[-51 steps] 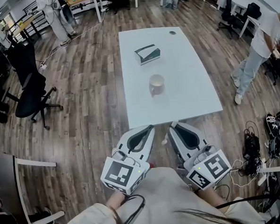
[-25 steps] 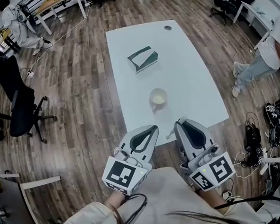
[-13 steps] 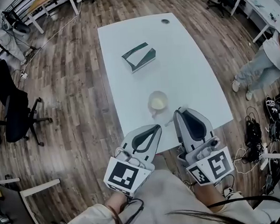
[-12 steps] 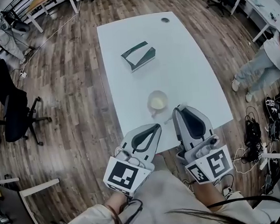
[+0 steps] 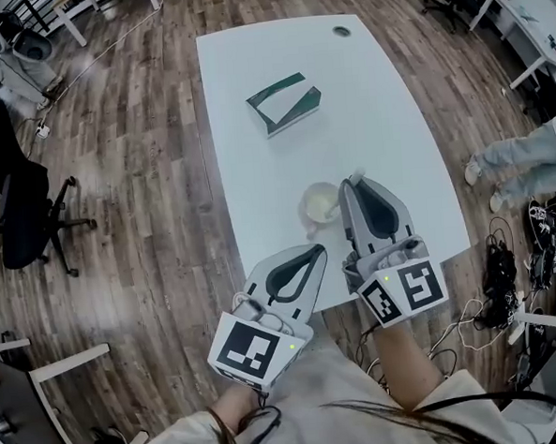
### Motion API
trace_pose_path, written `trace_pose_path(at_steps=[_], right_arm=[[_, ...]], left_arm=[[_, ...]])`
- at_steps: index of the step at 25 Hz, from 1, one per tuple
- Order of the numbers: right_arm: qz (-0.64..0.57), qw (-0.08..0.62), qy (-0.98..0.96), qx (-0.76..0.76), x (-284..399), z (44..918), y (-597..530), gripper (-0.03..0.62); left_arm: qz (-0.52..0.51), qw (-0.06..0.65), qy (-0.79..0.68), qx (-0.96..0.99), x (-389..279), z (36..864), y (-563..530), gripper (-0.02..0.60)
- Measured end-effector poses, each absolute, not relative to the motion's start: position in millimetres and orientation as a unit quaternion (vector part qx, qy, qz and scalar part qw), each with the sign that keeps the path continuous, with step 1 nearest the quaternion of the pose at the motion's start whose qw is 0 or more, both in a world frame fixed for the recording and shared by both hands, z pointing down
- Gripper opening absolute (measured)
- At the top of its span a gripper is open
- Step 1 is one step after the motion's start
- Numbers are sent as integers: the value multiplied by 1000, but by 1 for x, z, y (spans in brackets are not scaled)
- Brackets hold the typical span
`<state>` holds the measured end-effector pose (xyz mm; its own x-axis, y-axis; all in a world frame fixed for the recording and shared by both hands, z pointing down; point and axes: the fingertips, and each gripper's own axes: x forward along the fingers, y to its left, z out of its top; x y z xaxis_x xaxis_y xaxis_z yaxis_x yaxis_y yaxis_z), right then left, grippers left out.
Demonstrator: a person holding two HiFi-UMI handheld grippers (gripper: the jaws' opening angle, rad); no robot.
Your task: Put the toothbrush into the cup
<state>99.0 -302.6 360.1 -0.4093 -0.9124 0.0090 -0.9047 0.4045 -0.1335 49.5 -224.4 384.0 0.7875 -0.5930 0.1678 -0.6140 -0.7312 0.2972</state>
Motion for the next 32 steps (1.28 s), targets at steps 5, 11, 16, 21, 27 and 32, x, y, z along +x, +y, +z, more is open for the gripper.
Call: trace_pose_path(at_steps=[5, 11, 16, 21, 27, 32], right_arm=[[-87, 16, 830, -550, 103, 392, -325, 51], [-110, -8, 831, -545, 100, 419, -336, 51], [-127, -26, 832, -539, 94, 436, -339, 51], [-141, -42, 831, -536, 93, 447, -341, 51], [-164, -65, 828, -533, 93, 461, -344, 52], [-170, -76, 826, -532, 93, 465, -345, 52]], left_arm=[[39, 176, -334, 925, 43, 394, -233, 8], [42, 175, -337, 924, 43, 398, -241, 8], [41, 185, -336, 923, 48, 398, -242, 8], [40, 189, -332, 923, 53, 399, -241, 8], [41, 193, -331, 923, 54, 399, -239, 8], [48, 179, -326, 927, 54, 406, -240, 8]])
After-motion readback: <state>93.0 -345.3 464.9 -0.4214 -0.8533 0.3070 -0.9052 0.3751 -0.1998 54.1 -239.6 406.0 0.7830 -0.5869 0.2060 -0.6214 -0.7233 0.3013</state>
